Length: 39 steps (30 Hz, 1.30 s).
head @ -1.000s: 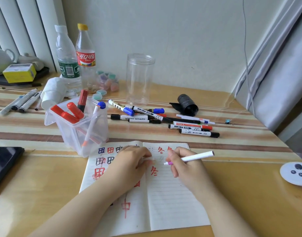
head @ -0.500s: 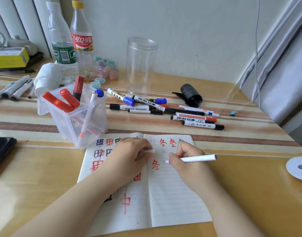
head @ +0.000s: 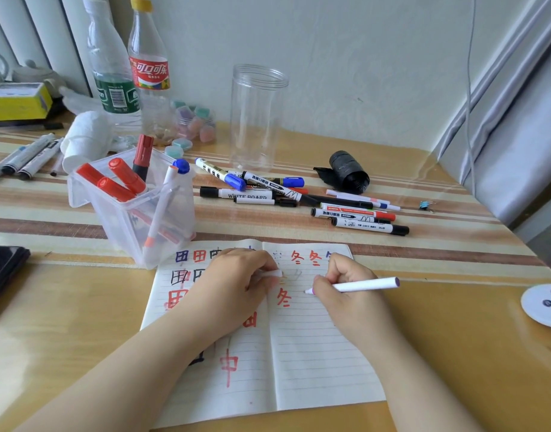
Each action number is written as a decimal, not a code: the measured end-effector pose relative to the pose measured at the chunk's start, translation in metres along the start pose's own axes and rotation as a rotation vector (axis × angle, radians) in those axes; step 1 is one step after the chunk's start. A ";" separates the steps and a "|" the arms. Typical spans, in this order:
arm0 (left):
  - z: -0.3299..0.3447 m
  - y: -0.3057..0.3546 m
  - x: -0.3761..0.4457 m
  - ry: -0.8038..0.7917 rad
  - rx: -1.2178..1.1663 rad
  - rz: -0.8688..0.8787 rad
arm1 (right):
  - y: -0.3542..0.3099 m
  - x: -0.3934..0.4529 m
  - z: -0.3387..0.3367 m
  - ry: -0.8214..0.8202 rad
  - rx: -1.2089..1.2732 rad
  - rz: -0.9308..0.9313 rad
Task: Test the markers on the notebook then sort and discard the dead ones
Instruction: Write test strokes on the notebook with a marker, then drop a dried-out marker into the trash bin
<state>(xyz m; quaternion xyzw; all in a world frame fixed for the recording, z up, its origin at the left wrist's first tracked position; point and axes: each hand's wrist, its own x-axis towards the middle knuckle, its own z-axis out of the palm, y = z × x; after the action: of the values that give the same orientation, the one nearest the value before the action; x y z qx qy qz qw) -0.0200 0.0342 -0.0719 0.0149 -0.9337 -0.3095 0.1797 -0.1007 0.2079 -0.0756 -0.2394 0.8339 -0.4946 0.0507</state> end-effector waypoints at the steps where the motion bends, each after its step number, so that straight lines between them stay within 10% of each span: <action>1: 0.000 0.000 0.000 -0.002 -0.002 0.000 | -0.001 0.000 0.000 0.006 0.034 -0.010; 7: -0.003 0.002 -0.002 -0.039 -0.021 0.038 | -0.016 -0.002 -0.003 -0.059 0.488 -0.011; 39: -0.011 0.025 -0.011 0.047 -0.180 0.157 | -0.032 -0.010 -0.001 -0.312 0.830 0.149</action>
<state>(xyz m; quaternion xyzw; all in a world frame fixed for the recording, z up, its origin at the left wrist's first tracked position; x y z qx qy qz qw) -0.0036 0.0500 -0.0529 -0.0670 -0.8960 -0.3765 0.2257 -0.0804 0.2003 -0.0496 -0.2095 0.5624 -0.7403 0.3030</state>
